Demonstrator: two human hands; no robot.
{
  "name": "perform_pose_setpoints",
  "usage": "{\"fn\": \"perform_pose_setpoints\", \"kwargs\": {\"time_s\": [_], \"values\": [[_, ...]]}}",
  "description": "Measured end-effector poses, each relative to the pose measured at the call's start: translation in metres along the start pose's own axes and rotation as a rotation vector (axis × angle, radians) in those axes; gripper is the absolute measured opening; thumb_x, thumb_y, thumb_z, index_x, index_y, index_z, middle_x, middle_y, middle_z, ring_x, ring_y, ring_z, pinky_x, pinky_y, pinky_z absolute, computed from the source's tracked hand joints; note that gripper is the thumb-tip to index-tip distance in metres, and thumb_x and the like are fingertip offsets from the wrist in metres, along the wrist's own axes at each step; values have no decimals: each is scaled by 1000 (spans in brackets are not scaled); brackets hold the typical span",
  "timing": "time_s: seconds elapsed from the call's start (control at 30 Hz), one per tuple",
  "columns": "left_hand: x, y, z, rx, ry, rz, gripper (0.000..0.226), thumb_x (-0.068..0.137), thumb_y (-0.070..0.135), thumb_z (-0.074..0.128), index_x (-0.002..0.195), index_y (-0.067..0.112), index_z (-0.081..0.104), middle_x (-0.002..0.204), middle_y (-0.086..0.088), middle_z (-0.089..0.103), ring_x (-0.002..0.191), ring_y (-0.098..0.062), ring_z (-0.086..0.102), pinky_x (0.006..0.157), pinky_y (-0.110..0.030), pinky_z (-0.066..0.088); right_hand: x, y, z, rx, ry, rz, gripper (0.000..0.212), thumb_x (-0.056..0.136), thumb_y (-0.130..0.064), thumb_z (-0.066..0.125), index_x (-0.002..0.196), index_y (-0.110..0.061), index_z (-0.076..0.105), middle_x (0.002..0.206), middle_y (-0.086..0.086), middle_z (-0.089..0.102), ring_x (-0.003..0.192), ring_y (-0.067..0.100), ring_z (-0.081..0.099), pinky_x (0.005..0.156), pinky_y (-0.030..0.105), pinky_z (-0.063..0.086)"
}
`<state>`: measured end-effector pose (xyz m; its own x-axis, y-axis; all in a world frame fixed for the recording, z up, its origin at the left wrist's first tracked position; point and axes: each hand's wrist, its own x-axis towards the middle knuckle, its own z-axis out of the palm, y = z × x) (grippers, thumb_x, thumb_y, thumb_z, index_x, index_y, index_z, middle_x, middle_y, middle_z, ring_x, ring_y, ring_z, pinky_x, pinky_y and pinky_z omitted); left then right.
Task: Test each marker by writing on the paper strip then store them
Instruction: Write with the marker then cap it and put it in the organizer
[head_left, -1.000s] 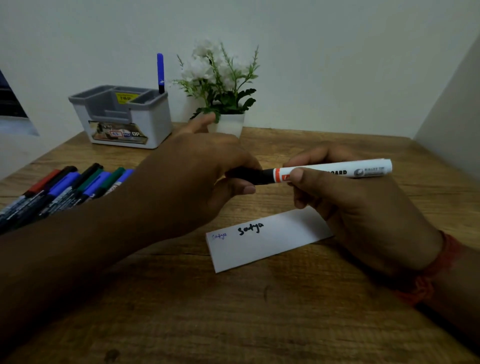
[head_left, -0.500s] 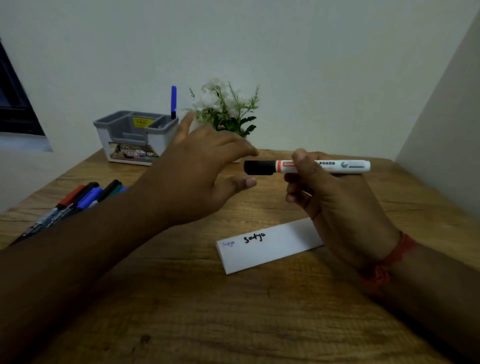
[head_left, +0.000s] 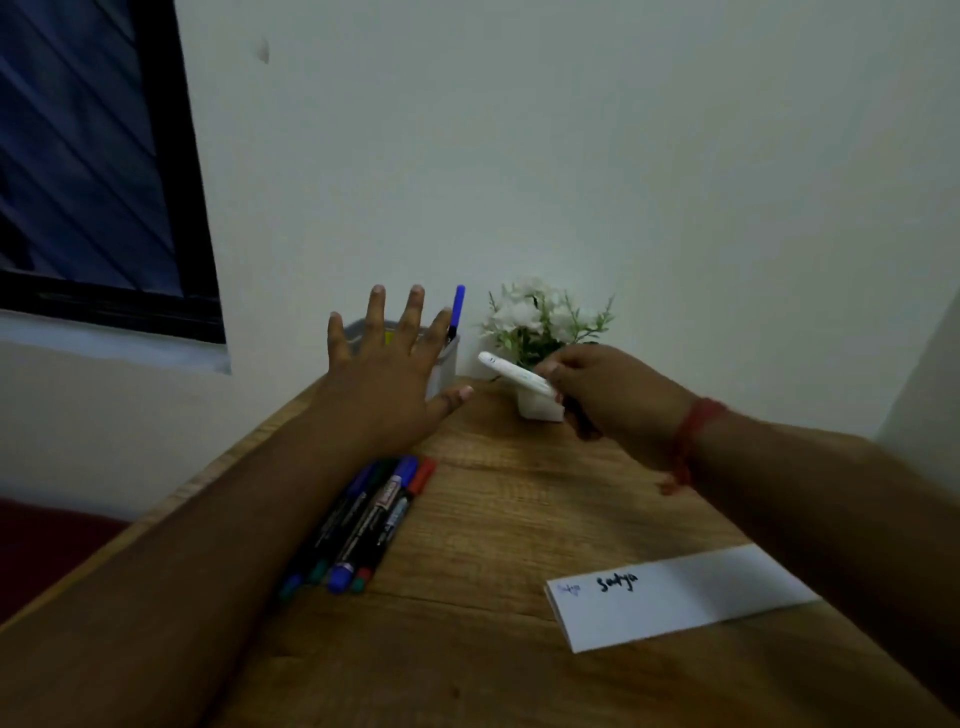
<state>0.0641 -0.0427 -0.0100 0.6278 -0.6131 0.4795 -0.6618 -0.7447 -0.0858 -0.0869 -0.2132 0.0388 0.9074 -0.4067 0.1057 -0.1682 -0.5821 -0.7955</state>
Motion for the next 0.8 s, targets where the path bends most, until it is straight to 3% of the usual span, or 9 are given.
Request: {"fn": "perform_pose_setpoints", "kwargs": {"time_s": [0.07,0.17,0.27,0.43,0.67,0.8], "values": [[1,-9,4,-20,-18,-32,93,76,84,7,151,34,-16,158,0,-27,143,-31,-28,110,-69,-5,25,-23,4,-93,53,-45,24,99,-10,47,107,-7,70,78,8,61,62,20,53,63,37,48],[3,-19,11,-23,-65,-84,92,80,82,14,151,32,-18,158,-1,-28,143,-32,-29,110,-69,-7,58,-49,6,-231,221,-188,15,95,-16,58,102,-11,69,95,6,69,75,18,59,71,36,54],[5,-24,14,-37,-93,-107,94,81,82,17,151,31,-18,158,-2,-28,142,-33,-30,109,-70,-7,82,-67,10,-328,348,-333,11,90,-20,68,91,-10,63,94,4,68,80,16,58,61,21,42],[6,-26,16,-49,-75,-105,93,81,82,19,151,31,-18,158,-2,-28,142,-34,-30,109,-70,-9,114,-81,25,-509,386,-434,16,90,-20,71,88,-13,57,92,6,62,82,18,54,70,26,40],[7,-25,15,-39,-62,-101,93,82,81,20,150,30,-19,158,-4,-28,142,-35,-31,108,-70,-9,140,-90,35,-511,496,-497,19,91,-22,70,94,-7,61,94,13,67,84,27,62,79,37,55],[7,-23,15,-16,-56,-107,93,82,81,21,150,30,-19,158,-5,-27,141,-36,-31,108,-71,-9,146,-88,43,-549,444,-468,23,91,-24,70,98,-3,62,100,16,67,91,30,63,83,39,55]]}}
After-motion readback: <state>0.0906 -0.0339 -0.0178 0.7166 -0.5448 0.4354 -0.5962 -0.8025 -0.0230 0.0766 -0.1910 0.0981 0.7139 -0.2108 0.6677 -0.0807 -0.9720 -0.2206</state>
